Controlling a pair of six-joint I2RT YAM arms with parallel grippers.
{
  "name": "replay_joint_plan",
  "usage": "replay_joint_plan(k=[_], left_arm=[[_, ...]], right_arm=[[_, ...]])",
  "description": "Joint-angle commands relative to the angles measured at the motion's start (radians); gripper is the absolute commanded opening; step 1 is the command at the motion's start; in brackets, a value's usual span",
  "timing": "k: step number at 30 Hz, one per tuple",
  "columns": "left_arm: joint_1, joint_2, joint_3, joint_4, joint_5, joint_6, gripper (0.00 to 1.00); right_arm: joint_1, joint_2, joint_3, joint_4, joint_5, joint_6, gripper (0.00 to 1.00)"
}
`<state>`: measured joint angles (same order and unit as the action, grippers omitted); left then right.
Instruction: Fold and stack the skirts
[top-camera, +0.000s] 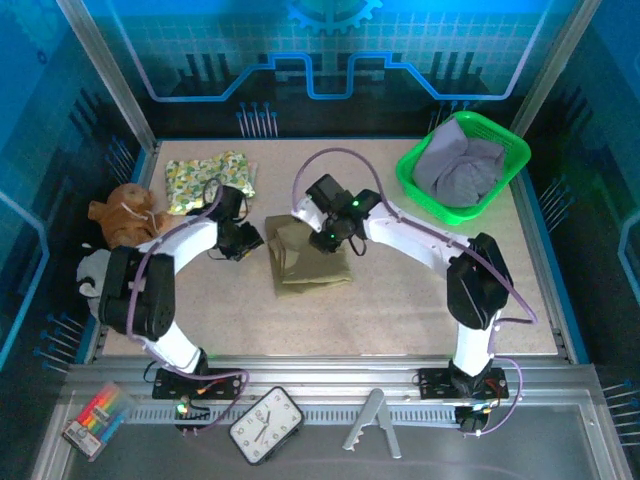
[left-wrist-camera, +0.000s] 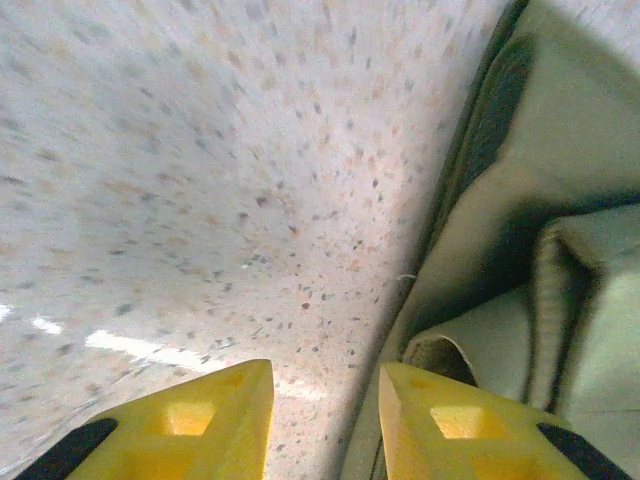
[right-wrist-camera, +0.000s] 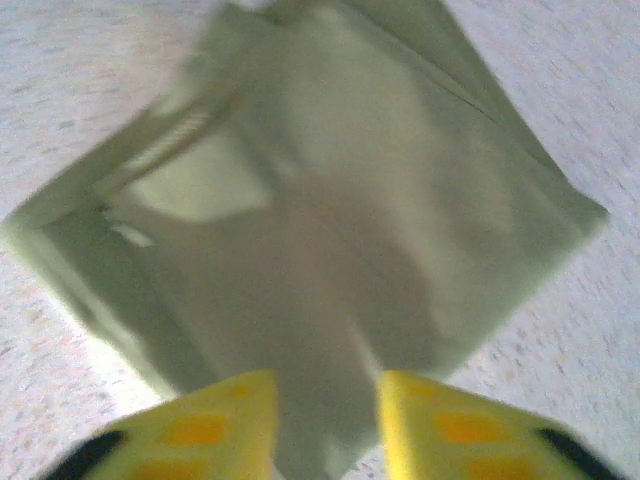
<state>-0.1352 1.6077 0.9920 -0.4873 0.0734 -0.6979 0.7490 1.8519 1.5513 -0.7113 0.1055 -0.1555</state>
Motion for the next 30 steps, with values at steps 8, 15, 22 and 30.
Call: replay_joint_plan(k=[8, 15, 22, 30], left_arm=[[-0.074, -0.153, -0.079, 0.181, 0.262, -0.169, 0.29], [-0.201, 0.008, -0.076, 0.433, 0.387, -0.32, 0.28], [-0.16, 0.166, -0.085, 0.378, 0.273, -0.252, 0.27], [-0.147, 0.283, 0.055, 0.192, 0.161, -0.061, 0.28]], right_arm=[[-0.146, 0.256, 0.22, -0.049, -0.16, 0.255, 0.0], [-0.154, 0.519, 0.523, -0.196, -0.173, 0.287, 0.0], [-0.177, 0.585, 0.555, -0.246, -0.225, 0.461, 0.02], [-0.177, 0.438, 0.256, -0.095, -0.325, 0.658, 0.03]])
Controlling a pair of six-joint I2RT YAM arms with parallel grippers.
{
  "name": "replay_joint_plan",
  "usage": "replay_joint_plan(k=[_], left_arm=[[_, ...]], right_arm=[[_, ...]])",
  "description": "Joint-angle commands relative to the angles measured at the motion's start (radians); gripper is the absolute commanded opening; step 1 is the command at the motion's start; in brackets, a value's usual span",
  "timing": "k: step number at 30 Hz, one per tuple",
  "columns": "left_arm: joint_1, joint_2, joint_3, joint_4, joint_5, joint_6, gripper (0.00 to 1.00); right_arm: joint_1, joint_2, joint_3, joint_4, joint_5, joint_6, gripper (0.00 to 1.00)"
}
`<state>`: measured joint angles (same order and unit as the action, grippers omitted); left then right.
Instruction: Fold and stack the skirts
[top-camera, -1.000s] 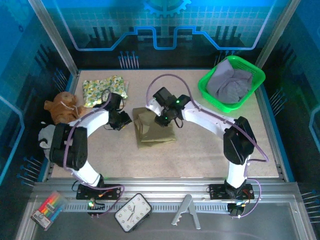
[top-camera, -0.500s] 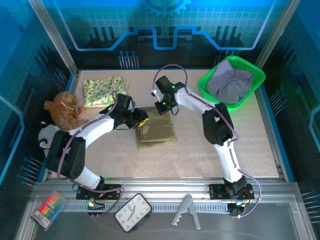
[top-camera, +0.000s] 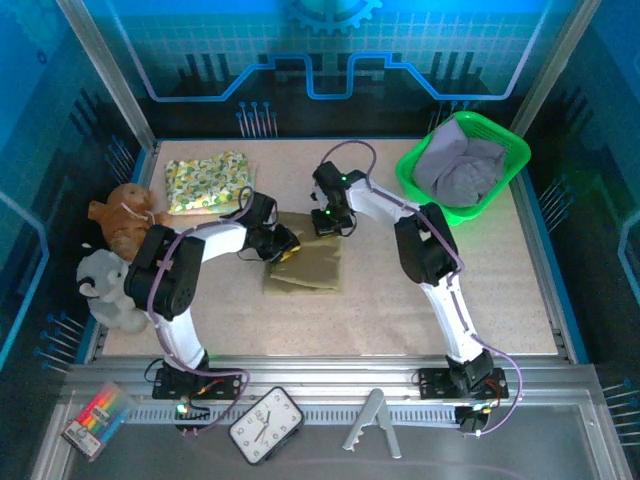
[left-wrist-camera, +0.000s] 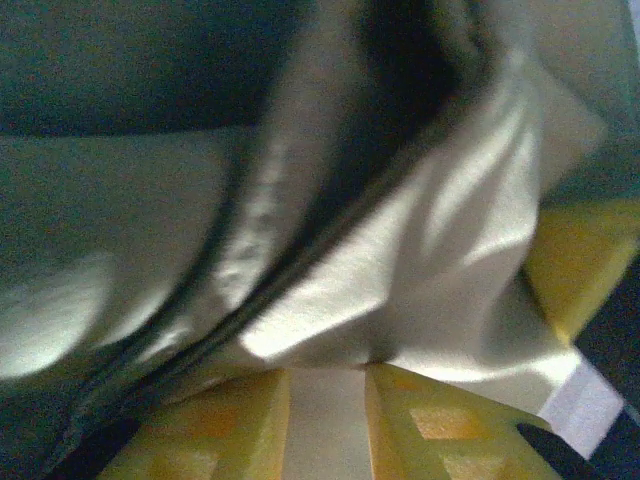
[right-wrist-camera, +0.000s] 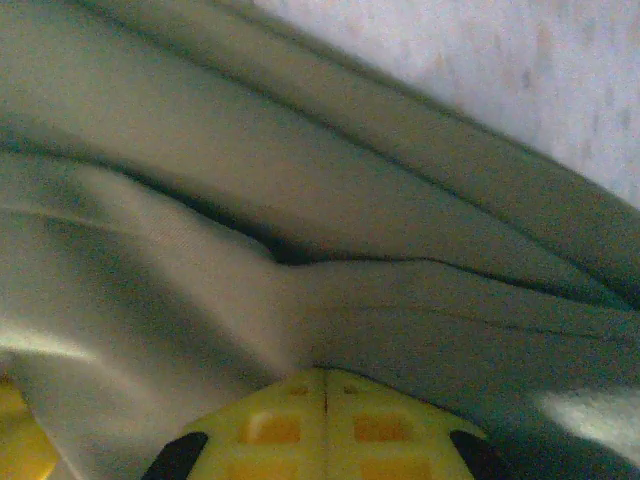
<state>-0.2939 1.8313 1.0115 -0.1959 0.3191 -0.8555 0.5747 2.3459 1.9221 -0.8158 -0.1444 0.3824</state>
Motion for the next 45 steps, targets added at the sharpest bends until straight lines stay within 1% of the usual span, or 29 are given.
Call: replay_joint_plan(k=[1, 4, 7, 9, 10, 12, 14, 17, 19, 21, 22, 23, 24, 27, 29, 30, 31, 32, 33, 34, 36, 37, 40, 42, 43, 45], left_arm=[[0.012, 0.076, 0.053, -0.11, -0.085, 0.108, 0.28], [0.009, 0.131, 0.113, -0.13, -0.068, 0.138, 0.3], [-0.007, 0.184, 0.186, -0.139, -0.042, 0.179, 0.33], [-0.027, 0.22, 0.251, -0.154, -0.027, 0.214, 0.35], [-0.038, 0.241, 0.293, -0.175, -0.022, 0.237, 0.36], [-0.056, 0.275, 0.373, -0.221, -0.018, 0.27, 0.39], [-0.071, 0.283, 0.441, -0.261, -0.023, 0.293, 0.42], [-0.074, 0.247, 0.462, -0.281, -0.035, 0.301, 0.49], [-0.073, 0.207, 0.455, -0.297, -0.05, 0.309, 0.54], [-0.073, 0.16, 0.437, -0.312, -0.06, 0.318, 0.58], [-0.073, 0.134, 0.425, -0.316, -0.063, 0.32, 0.61], [-0.073, 0.107, 0.412, -0.318, -0.063, 0.319, 0.64], [-0.073, 0.082, 0.399, -0.319, -0.062, 0.319, 0.67], [-0.071, 0.002, 0.359, -0.325, -0.08, 0.314, 0.8], [-0.071, -0.053, 0.328, -0.331, -0.117, 0.297, 0.87], [-0.071, -0.078, 0.314, -0.331, -0.14, 0.282, 0.91], [-0.071, -0.108, 0.283, -0.321, -0.162, 0.256, 0.98], [-0.071, -0.136, 0.249, -0.297, -0.169, 0.227, 0.99], [-0.071, -0.157, 0.217, -0.277, -0.169, 0.209, 0.99], [-0.071, -0.185, 0.179, -0.25, -0.173, 0.185, 0.99], [-0.071, -0.231, 0.116, -0.221, -0.193, 0.146, 0.99], [-0.071, -0.257, 0.082, -0.202, -0.202, 0.127, 0.99], [-0.071, -0.325, -0.012, -0.149, -0.217, 0.081, 0.99], [-0.071, -0.366, -0.065, -0.132, -0.228, 0.057, 0.99], [-0.071, -0.386, -0.086, -0.131, -0.237, 0.049, 0.99], [-0.071, -0.408, -0.118, -0.13, -0.244, 0.042, 0.99]], right_arm=[[-0.003, -0.082, -0.163, 0.038, -0.098, 0.147, 0.04], [0.0, -0.184, -0.331, 0.154, -0.145, 0.245, 0.08], [0.007, -0.285, -0.503, 0.285, -0.161, 0.353, 0.14], [0.01, -0.351, -0.614, 0.4, -0.203, 0.449, 0.17], [0.016, -0.391, -0.691, 0.489, -0.216, 0.52, 0.19], [0.033, -0.467, -0.798, 0.608, -0.181, 0.629, 0.25], [0.047, -0.551, -0.873, 0.642, -0.088, 0.676, 0.32], [0.042, -0.659, -0.936, 0.592, 0.035, 0.649, 0.44], [0.037, -0.734, -0.976, 0.559, 0.095, 0.634, 0.5], [0.032, -0.802, -1.022, 0.562, 0.128, 0.629, 0.58], [0.03, -0.84, -1.037, 0.568, 0.145, 0.627, 0.63], [0.026, -0.882, -1.081, 0.579, 0.159, 0.615, 0.92], [0.025, -0.913, -1.093, 0.579, 0.174, 0.598, 1.0], [0.033, -1.001, -1.09, 0.547, 0.278, 0.455, 1.0], [0.04, -1.028, -1.05, 0.471, 0.416, 0.341, 1.0], [0.039, -1.031, -1.02, 0.434, 0.477, 0.313, 1.0], [0.031, -1.032, -0.994, 0.413, 0.52, 0.251, 1.0], [0.01, -1.029, -0.972, 0.395, 0.53, 0.201, 1.0], [-0.02, -1.024, -0.953, 0.382, 0.513, 0.184, 1.0], [-0.073, -1.017, -0.939, 0.389, 0.433, 0.165, 1.0], [-0.176, -0.986, -0.919, 0.446, 0.182, 0.11, 1.0], [-0.195, -0.962, -0.894, 0.445, 0.134, 0.094, 1.0], [-0.209, -0.866, -0.813, 0.444, 0.092, -0.017, 1.0], [-0.218, -0.802, -0.782, 0.468, -0.007, -0.107, 1.0], [-0.221, -0.762, -0.754, 0.461, -0.031, -0.119, 1.0], [-0.234, -0.682, -0.689, 0.428, -0.125, -0.153, 1.0]])
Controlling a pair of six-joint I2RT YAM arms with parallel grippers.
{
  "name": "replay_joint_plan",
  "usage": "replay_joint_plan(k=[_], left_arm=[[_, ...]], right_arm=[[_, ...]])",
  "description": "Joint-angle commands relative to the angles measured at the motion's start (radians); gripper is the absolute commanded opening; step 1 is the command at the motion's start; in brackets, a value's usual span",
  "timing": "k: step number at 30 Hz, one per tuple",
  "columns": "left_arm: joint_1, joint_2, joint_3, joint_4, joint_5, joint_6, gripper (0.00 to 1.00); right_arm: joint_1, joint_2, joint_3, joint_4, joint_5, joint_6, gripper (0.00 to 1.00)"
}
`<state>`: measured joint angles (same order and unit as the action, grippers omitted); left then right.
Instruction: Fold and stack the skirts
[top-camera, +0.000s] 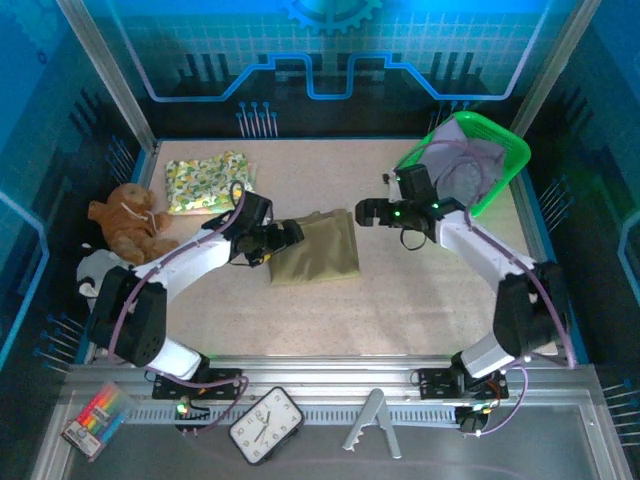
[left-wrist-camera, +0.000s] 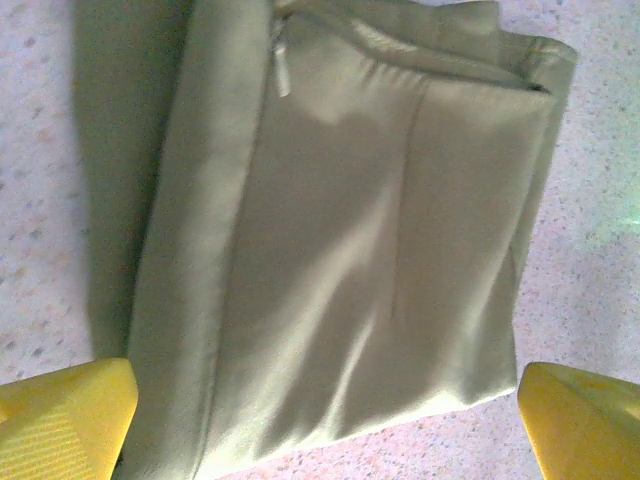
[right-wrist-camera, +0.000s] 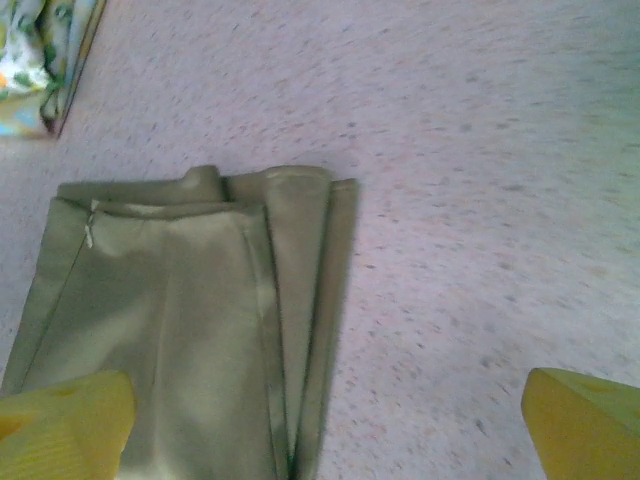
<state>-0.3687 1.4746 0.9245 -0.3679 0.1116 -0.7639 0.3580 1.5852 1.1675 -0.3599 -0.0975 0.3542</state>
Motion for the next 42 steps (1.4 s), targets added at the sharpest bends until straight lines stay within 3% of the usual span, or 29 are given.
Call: replay_joint_plan(k=[1, 3, 6, 10, 15, 19, 24, 33, 36, 40, 42], left_arm=[[0.004, -0.059, -0.04, 0.043, -0.03, -0.053, 0.99], [0.005, -0.063, -0.048, 0.046, 0.012, -0.069, 0.99], [-0.001, -0.059, -0.06, 0.099, 0.106, -0.118, 0.99], [0.0, -0.04, -0.049, 0.06, 0.031, -0.122, 0.99], [0.007, 0.046, 0.048, -0.018, -0.016, -0.031, 0.99], [0.011, 0.146, 0.168, -0.118, -0.108, 0.042, 0.87], [0.013, 0.213, 0.235, -0.146, -0.122, 0.051, 0.82], [0.05, 0.189, 0.18, -0.093, -0.079, 0.038, 0.88], [0.076, 0.169, 0.142, -0.056, -0.039, 0.027, 0.93], [0.1, 0.129, 0.113, -0.028, -0.009, 0.041, 0.99], [0.111, 0.097, 0.101, -0.02, 0.001, 0.056, 0.99]], right_arm=[[-0.018, 0.128, 0.108, -0.053, -0.189, -0.13, 1.0], [-0.013, 0.208, 0.186, -0.096, -0.21, -0.146, 1.0], [-0.005, 0.323, 0.277, -0.126, -0.295, -0.188, 0.92], [0.006, 0.432, 0.358, -0.152, -0.28, -0.182, 0.77], [0.03, 0.508, 0.433, -0.186, -0.327, -0.236, 0.56], [0.046, 0.561, 0.507, -0.236, -0.346, -0.284, 0.45], [0.065, 0.623, 0.584, -0.294, -0.287, -0.289, 0.47], [0.098, 0.676, 0.649, -0.352, -0.25, -0.295, 0.44], [0.106, 0.669, 0.64, -0.355, -0.242, -0.293, 0.33], [0.123, 0.592, 0.603, -0.325, -0.253, -0.288, 0.08], [0.14, 0.532, 0.596, -0.313, -0.264, -0.302, 0.03]])
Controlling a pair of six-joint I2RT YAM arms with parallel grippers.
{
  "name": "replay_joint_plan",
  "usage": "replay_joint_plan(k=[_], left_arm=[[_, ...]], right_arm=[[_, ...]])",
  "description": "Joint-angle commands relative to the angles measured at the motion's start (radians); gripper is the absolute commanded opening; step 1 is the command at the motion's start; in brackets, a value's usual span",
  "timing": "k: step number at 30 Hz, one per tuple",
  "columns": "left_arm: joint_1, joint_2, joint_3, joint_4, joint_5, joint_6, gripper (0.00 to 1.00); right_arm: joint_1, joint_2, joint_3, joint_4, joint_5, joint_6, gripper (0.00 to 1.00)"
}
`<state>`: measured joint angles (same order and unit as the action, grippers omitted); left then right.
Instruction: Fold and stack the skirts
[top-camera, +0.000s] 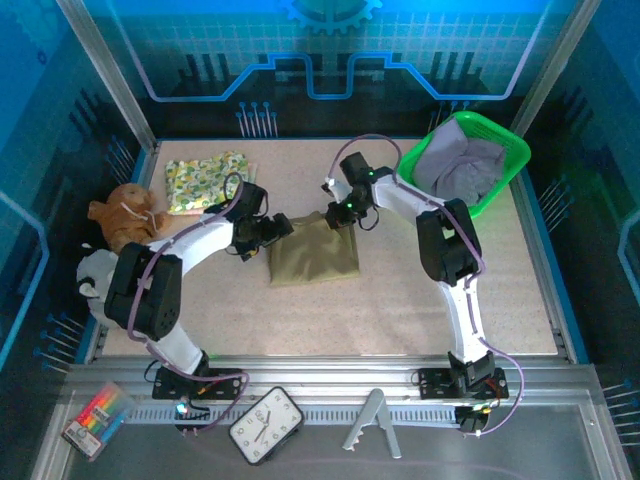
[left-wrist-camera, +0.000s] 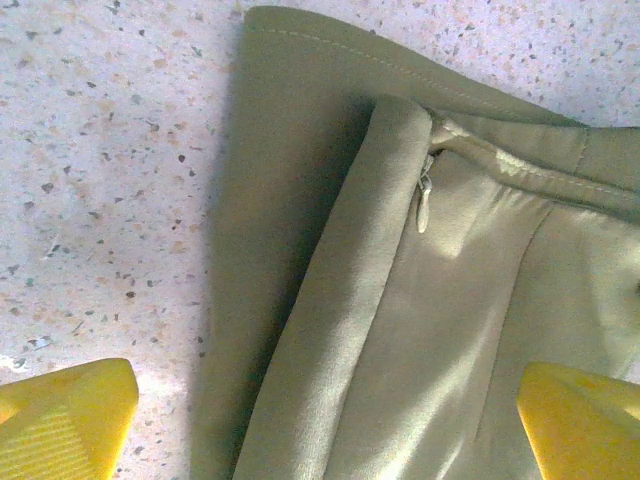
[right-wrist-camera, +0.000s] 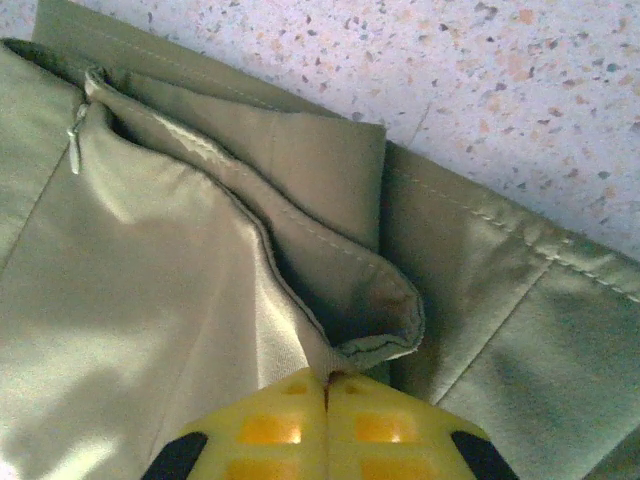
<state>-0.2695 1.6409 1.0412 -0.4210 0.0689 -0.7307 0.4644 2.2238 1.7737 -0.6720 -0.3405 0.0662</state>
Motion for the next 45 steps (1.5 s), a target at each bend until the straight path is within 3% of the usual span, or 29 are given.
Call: replay_joint_plan(k=[1, 5, 10, 14, 19, 26, 30, 33, 35, 38, 40, 42, 45], left_arm=[[0.018, -0.086, -0.022, 0.041, 0.048, 0.031, 0.99], [0.048, -0.117, -0.025, 0.061, 0.083, 0.093, 0.99], [0.054, -0.015, 0.026, 0.037, 0.053, 0.177, 0.95], [0.07, 0.139, 0.11, 0.018, 0.034, 0.211, 0.79], [0.075, 0.224, 0.144, 0.056, 0.012, 0.205, 0.55], [0.101, 0.241, 0.076, 0.105, 0.006, 0.174, 0.12], [0.111, 0.238, 0.043, 0.131, 0.012, 0.184, 0.01], [0.113, 0.248, 0.039, 0.13, 0.004, 0.198, 0.0], [0.115, 0.255, 0.038, 0.128, 0.0, 0.201, 0.0], [0.118, 0.26, 0.044, 0.121, -0.003, 0.201, 0.0], [0.118, 0.256, 0.049, 0.113, -0.007, 0.201, 0.0], [0.118, 0.249, 0.052, 0.109, -0.011, 0.2, 0.02], [0.118, 0.244, 0.058, 0.099, -0.009, 0.197, 0.05]], right_arm=[[0.045, -0.137, -0.016, 0.011, -0.025, -0.029, 0.01], [0.066, -0.185, -0.05, 0.081, -0.011, -0.028, 0.0], [0.043, -0.062, 0.022, 0.092, -0.025, 0.037, 0.0], [0.031, 0.019, 0.099, 0.068, -0.019, 0.068, 0.0], [0.025, 0.035, 0.119, 0.06, -0.024, 0.079, 0.01], [0.025, -0.019, 0.09, 0.081, 0.023, 0.075, 0.02], [0.014, 0.043, 0.134, 0.085, 0.115, 0.139, 0.02], [0.01, 0.158, 0.242, -0.004, 0.243, 0.182, 0.08], [0.01, 0.213, 0.318, -0.088, 0.316, 0.208, 0.19], [0.015, 0.159, 0.269, -0.069, 0.327, 0.219, 0.37], [0.019, 0.081, 0.21, -0.054, 0.346, 0.217, 0.43], [0.022, -0.004, 0.145, -0.039, 0.349, 0.219, 0.45], [0.026, -0.116, 0.036, 0.01, 0.254, 0.223, 0.38]])
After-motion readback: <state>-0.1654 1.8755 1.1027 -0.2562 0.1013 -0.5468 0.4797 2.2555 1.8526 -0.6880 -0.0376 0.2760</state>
